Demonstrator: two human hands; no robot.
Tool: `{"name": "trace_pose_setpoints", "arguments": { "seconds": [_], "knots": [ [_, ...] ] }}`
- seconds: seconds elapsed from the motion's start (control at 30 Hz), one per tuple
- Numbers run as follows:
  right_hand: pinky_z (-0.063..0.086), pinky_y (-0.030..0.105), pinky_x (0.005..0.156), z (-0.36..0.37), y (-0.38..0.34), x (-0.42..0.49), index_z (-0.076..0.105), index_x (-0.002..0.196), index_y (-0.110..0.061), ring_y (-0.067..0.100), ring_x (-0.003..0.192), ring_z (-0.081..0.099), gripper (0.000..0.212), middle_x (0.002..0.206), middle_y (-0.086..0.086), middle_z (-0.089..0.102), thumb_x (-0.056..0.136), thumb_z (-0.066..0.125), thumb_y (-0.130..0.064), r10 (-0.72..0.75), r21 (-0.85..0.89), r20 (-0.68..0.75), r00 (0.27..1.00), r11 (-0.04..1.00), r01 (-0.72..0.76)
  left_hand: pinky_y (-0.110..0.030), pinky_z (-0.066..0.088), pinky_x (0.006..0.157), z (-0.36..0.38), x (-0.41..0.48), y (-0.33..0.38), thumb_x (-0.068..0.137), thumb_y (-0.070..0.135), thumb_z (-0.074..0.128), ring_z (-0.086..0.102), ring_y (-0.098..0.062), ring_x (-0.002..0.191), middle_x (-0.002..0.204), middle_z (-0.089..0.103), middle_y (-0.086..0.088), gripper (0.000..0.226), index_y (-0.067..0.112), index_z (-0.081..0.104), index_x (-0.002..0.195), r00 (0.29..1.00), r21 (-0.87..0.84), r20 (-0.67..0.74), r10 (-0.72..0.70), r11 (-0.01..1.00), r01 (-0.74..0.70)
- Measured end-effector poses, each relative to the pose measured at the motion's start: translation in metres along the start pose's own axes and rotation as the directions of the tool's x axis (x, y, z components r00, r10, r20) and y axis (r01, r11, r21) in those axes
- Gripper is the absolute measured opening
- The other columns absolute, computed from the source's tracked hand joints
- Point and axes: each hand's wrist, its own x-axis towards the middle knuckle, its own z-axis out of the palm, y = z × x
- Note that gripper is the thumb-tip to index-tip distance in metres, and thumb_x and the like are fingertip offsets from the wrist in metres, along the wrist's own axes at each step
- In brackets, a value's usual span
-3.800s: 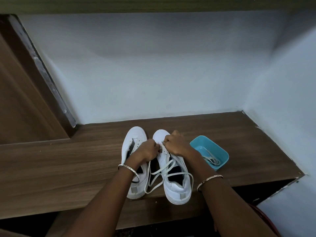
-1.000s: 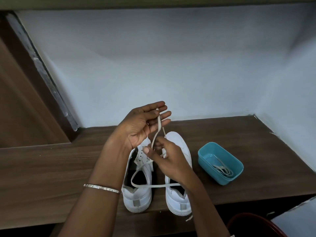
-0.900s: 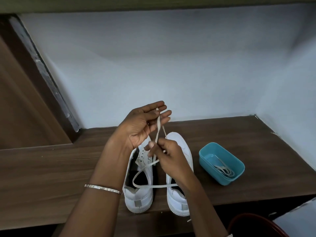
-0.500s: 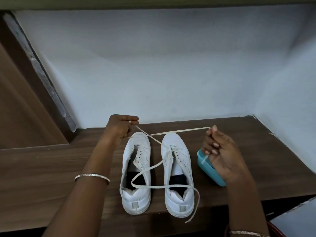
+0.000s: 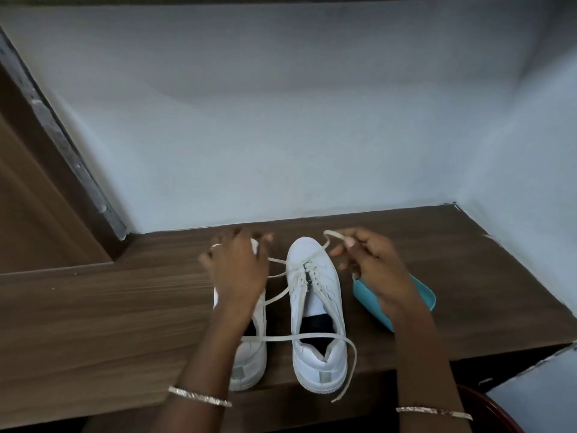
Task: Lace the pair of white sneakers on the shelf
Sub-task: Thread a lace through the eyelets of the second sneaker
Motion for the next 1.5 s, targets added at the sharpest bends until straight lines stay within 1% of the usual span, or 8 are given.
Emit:
{"name": "trace_pose_setpoints", "arguments": {
  "seconds": [0.17, 0.33, 0.53, 0.7, 0.93, 1.2, 1.33, 1.5],
  "knots": [
    [0.042, 0.014, 0.050, 0.021, -0.015, -0.008, 0.067, 0.087, -0.005, 0.021, 0.064, 0.072, 0.007, 0.076, 0.006, 0.076, 0.093, 0.068, -0.008, -0.002, -0.151, 0.190, 0.982, 0.988, 0.031, -0.043, 0.046, 0.095, 0.001, -0.036, 0.019, 0.102, 0.042, 0.040, 0.058, -0.010, 0.115, 0.118, 0.065, 0.013, 0.033, 0.028, 0.063, 0.122, 0.952, -0.464, -0.079, 0.295, 0.834, -0.297],
    [0.045, 0.016, 0.052, 0.035, -0.017, -0.008, 0.079, 0.074, -0.021, 0.003, 0.048, 0.058, 0.018, 0.058, -0.006, 0.069, 0.081, 0.077, -0.004, -0.146, -0.291, 0.206, 0.968, 0.935, 0.203, -0.037, 0.055, 0.077, 0.013, -0.052, 0.010, 0.102, 0.046, 0.041, 0.069, -0.009, 0.082, 0.087, 0.073, 0.006, 0.036, 0.029, 0.063, 0.125, 0.950, -0.664, 0.082, 0.302, 0.727, -0.174],
    [0.061, 0.030, 0.072, 0.032, -0.005, -0.003, 0.078, 0.100, -0.008, 0.031, 0.075, 0.074, 0.014, 0.084, 0.013, 0.077, 0.087, 0.074, -0.003, -0.050, -0.046, 0.133, 0.990, 0.997, 0.057, -0.030, 0.053, 0.066, 0.022, -0.038, -0.005, 0.098, 0.044, 0.052, 0.067, -0.008, 0.072, 0.077, 0.073, 0.006, 0.029, 0.028, 0.072, 0.113, 0.957, -0.584, 0.120, 0.265, 0.799, -0.148],
    [0.062, 0.034, 0.080, 0.029, 0.013, 0.006, 0.074, 0.107, -0.017, 0.010, 0.078, 0.073, 0.020, 0.088, -0.002, 0.077, 0.089, 0.071, -0.008, 0.025, -0.181, -0.223, 0.975, 0.981, -0.067, -0.024, 0.047, 0.058, 0.032, -0.022, -0.006, 0.098, 0.040, 0.058, 0.064, 0.003, 0.068, 0.073, 0.071, 0.019, 0.018, 0.033, 0.073, 0.092, 0.981, -0.419, 0.076, 0.176, 0.899, -0.128],
    [0.043, 0.024, 0.090, 0.031, 0.008, -0.003, 0.050, 0.142, -0.022, 0.008, 0.115, 0.049, 0.073, 0.134, -0.006, 0.052, 0.077, 0.082, -0.025, 0.322, -0.593, 0.145, 0.936, 0.785, -0.178, -0.033, 0.045, 0.061, 0.047, -0.017, 0.019, 0.097, 0.042, 0.057, 0.068, -0.016, 0.081, 0.087, 0.074, 0.013, 0.015, 0.027, 0.059, 0.098, 0.986, -0.365, 0.061, 0.154, 0.923, -0.122],
    [0.047, 0.027, 0.074, 0.050, 0.029, -0.001, 0.073, 0.103, -0.024, 0.018, 0.094, 0.066, 0.018, 0.101, -0.005, 0.072, 0.087, 0.068, -0.032, 0.093, -0.716, -0.215, 0.972, 0.662, -0.222, -0.029, 0.043, 0.059, 0.061, -0.013, 0.017, 0.091, 0.046, 0.064, 0.064, -0.014, 0.083, 0.087, 0.071, 0.014, 0.013, 0.033, 0.065, 0.091, 0.983, -0.203, 0.106, 0.148, 0.971, -0.124],
    [0.039, 0.022, 0.058, 0.042, 0.036, 0.000, 0.079, 0.090, -0.025, 0.014, 0.079, 0.067, 0.010, 0.080, -0.009, 0.073, 0.085, 0.071, -0.029, 0.084, -0.599, -0.301, 0.950, 0.758, -0.257, -0.028, 0.042, 0.059, 0.064, -0.012, 0.013, 0.088, 0.043, 0.070, 0.064, -0.013, 0.078, 0.085, 0.072, 0.015, 0.012, 0.031, 0.071, 0.085, 0.986, -0.333, 0.105, 0.130, 0.939, -0.088],
    [0.048, 0.025, 0.065, 0.039, 0.040, 0.001, 0.080, 0.084, -0.025, 0.014, 0.074, 0.068, 0.007, 0.071, -0.009, 0.073, 0.081, 0.075, -0.027, 0.102, -0.484, -0.356, 0.929, 0.830, -0.276, -0.030, 0.041, 0.064, 0.069, -0.015, 0.017, 0.090, 0.041, 0.068, 0.057, -0.009, 0.083, 0.096, 0.058, 0.014, 0.014, 0.028, 0.068, 0.085, 0.975, -0.326, 0.149, 0.162, 0.939, -0.106]
  ]
}}
